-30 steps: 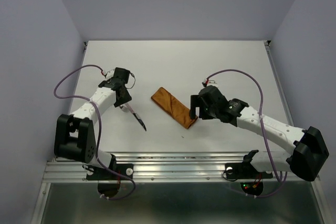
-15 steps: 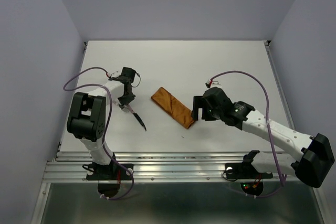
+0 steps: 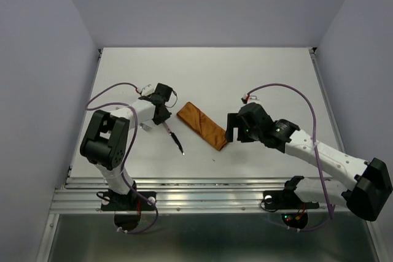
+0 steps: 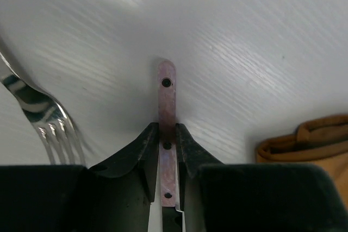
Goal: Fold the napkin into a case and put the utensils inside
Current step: Move the knife to the center of the board, then pick up the knife from the center of the board.
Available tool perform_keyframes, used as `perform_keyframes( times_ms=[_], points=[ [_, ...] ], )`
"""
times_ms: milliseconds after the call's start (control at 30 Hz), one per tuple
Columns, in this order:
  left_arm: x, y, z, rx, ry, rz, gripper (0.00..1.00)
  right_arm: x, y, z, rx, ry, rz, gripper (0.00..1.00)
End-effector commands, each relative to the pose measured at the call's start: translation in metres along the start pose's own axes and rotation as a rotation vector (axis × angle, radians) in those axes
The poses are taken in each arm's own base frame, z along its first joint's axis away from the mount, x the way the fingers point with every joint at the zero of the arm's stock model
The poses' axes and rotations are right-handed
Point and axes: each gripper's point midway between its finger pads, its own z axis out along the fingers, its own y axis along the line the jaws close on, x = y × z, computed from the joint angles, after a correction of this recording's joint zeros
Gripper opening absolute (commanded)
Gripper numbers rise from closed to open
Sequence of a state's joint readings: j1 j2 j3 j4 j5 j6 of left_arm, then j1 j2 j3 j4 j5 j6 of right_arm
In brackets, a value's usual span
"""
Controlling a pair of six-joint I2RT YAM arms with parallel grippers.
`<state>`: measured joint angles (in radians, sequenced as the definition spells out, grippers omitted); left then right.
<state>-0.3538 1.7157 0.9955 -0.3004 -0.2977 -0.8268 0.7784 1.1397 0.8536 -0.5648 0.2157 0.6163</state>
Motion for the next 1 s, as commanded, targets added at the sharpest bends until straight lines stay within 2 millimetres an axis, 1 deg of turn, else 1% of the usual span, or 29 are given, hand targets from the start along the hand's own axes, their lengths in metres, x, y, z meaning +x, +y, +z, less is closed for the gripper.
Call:
perform_keyframes(
  times_ms=[0, 33, 67, 100, 133, 167, 200, 233, 267, 300, 367, 400, 433, 467, 500, 533, 567, 600, 633, 667, 700, 733, 767, 800, 833, 867, 900, 933, 967],
  points=[
    [0.054, -0.018, -0.02, 0.06, 0.096, -0.077, 0.3, -0.011, 0.005, -0.008, -0.02, -0.027, -0.018, 0.91],
    [0.069, -0.025, -0.028, 0.073, 0.108, -0.061, 0.31, -0.01, 0.006, -0.007, -0.025, -0.024, -0.029, 0.91],
    [0.076, -0.027, -0.033, 0.08, 0.117, -0.07, 0.31, -0.009, 0.006, -0.006, -0.027, -0.019, -0.034, 0.91],
    [0.087, -0.027, -0.037, 0.086, 0.15, -0.109, 0.31, -0.007, 0.006, -0.005, -0.031, -0.014, -0.039, 0.91],
    [0.097, -0.029, -0.041, 0.094, 0.165, -0.108, 0.34, -0.007, 0.006, -0.004, -0.034, -0.012, -0.047, 0.91],
    [0.104, -0.026, -0.044, 0.085, 0.18, -0.127, 0.36, -0.007, 0.008, -0.002, -0.04, -0.011, -0.051, 0.91],
    [0.105, -0.025, -0.047, 0.081, 0.179, -0.131, 0.38, -0.006, 0.008, -0.002, -0.045, -0.01, -0.057, 0.91],
    [0.107, -0.023, -0.049, 0.073, 0.179, -0.13, 0.43, -0.008, 0.01, -0.002, -0.05, -0.012, -0.063, 0.91],
    [0.108, -0.018, -0.054, 0.059, 0.18, -0.124, 0.45, -0.008, 0.012, 0.0, -0.055, -0.011, -0.066, 0.91],
    [0.108, -0.016, -0.057, 0.056, 0.18, -0.135, 0.5, -0.011, 0.014, 0.0, -0.056, -0.013, -0.07, 0.9],
    [0.106, -0.014, -0.065, 0.067, 0.175, -0.143, 0.56, -0.012, 0.015, 0.004, -0.047, 0.003, -0.079, 0.89],
    [0.101, -0.014, -0.073, 0.095, 0.163, -0.159, 0.65, -0.01, 0.018, 0.01, -0.031, 0.021, -0.094, 0.87],
    [0.099, -0.014, -0.078, 0.104, 0.157, -0.163, 0.68, -0.005, 0.02, 0.013, -0.024, 0.032, -0.11, 0.86],
    [0.09, -0.015, -0.088, 0.134, 0.135, -0.17, 0.7, -0.009, 0.025, 0.014, -0.02, 0.016, -0.122, 0.85],
    [0.084, -0.016, -0.095, 0.151, 0.118, -0.171, 0.72, -0.003, 0.038, 0.017, -0.039, 0.02, -0.149, 0.81],
    [0.08, -0.015, -0.1, 0.159, 0.104, -0.152, 0.72, -0.004, 0.046, 0.018, -0.051, 0.012, -0.16, 0.78],
    [0.068, -0.021, -0.113, 0.215, 0.078, -0.149, 0.73, -0.005, 0.052, 0.02, -0.047, 0.003, -0.173, 0.74],
    [0.059, -0.025, -0.119, 0.246, 0.063, -0.129, 0.75, -0.004, 0.057, 0.023, -0.044, 0.002, -0.188, 0.73],
    [0.051, -0.027, -0.125, 0.261, 0.05, -0.113, 0.76, 0.007, 0.066, 0.03, -0.037, 0.025, -0.228, 0.73],
    [0.042, -0.021, -0.13, 0.259, 0.03, -0.063, 0.76, 0.0, 0.077, 0.03, -0.038, 0.002, -0.242, 0.73],
    [0.019, -0.022, -0.138, 0.263, -0.003, -0.084, 0.76, 0.012, 0.087, 0.038, -0.036, 0.023, -0.297, 0.73],
    [0.007, -0.017, -0.141, 0.251, -0.021, -0.082, 0.76, 0.002, 0.093, 0.035, -0.042, -0.004, -0.295, 0.73],
    [-0.003, -0.01, -0.144, 0.235, -0.032, -0.075, 0.76, 0.015, 0.102, 0.045, -0.033, 0.025, -0.338, 0.73],
    [-0.022, -0.01, -0.155, 0.256, -0.069, -0.058, 0.76, 0.007, 0.115, 0.046, -0.04, 0.004, -0.347, 0.73],
    [-0.04, 0.001, -0.156, 0.235, -0.093, -0.087, 0.76, 0.009, 0.122, 0.051, -0.04, 0.005, -0.365, 0.73],
    [-0.051, 0.009, -0.163, 0.227, -0.119, -0.092, 0.76, 0.018, 0.128, 0.063, -0.038, 0.028, -0.39, 0.73],
    [-0.065, 0.01, -0.174, 0.236, -0.155, -0.077, 0.79, 0.016, 0.135, 0.068, -0.048, 0.021, -0.396, 0.71],
    [-0.072, 0.015, -0.178, 0.226, -0.174, -0.08, 0.8, 0.018, 0.138, 0.075, -0.052, 0.024, -0.404, 0.69],
    [-0.08, 0.025, -0.183, 0.205, -0.193, -0.087, 0.82, 0.028, 0.143, 0.083, -0.064, 0.047, -0.425, 0.68]
  ],
)
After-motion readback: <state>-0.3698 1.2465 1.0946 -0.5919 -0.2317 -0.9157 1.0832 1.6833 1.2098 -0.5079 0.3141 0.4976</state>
